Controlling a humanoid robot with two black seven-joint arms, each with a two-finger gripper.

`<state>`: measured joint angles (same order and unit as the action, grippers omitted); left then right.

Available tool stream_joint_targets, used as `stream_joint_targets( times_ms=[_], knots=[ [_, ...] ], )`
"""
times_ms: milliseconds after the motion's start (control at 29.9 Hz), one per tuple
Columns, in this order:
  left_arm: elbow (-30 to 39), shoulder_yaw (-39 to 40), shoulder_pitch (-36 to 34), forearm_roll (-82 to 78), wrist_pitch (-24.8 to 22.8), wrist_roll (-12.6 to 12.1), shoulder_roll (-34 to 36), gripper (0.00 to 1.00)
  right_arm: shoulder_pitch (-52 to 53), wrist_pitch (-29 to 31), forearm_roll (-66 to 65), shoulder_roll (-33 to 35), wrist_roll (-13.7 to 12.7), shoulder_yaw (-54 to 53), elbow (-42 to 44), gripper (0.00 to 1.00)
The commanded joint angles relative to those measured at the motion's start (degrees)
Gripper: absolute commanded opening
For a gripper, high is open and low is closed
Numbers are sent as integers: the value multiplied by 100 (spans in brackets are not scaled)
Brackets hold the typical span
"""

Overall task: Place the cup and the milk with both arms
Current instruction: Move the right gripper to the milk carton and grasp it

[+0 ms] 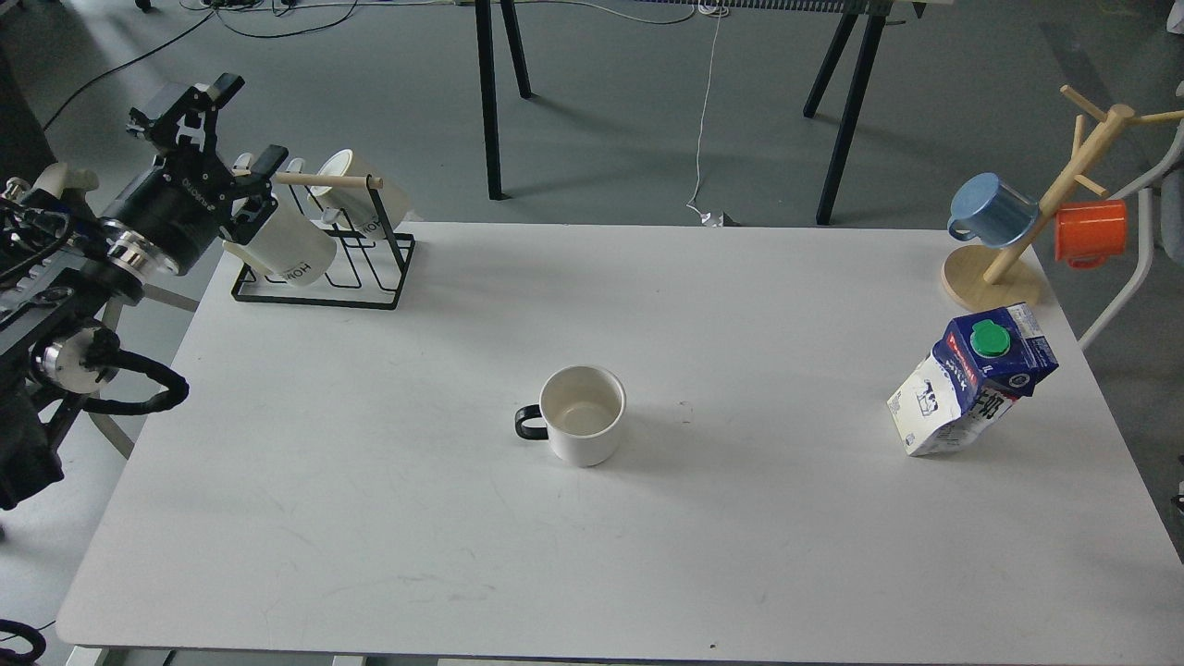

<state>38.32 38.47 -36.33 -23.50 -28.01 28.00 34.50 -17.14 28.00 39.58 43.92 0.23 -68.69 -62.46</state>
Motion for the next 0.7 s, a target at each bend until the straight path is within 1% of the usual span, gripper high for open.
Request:
stream_joint_targets(
  times_ms=[0, 234, 669],
  knots=[
    [0, -15, 39, -5, 1, 0, -57, 90, 166, 0, -56, -173, -5, 679, -12, 97],
    [0, -32, 47, -14, 1, 0, -84, 92, 922, 0, -56, -656, 4, 1727, 6, 97],
    [0, -146, 82, -40, 1, 0, -84, 92, 1651, 0, -100, -938, -5, 2000, 76, 97]
  ],
)
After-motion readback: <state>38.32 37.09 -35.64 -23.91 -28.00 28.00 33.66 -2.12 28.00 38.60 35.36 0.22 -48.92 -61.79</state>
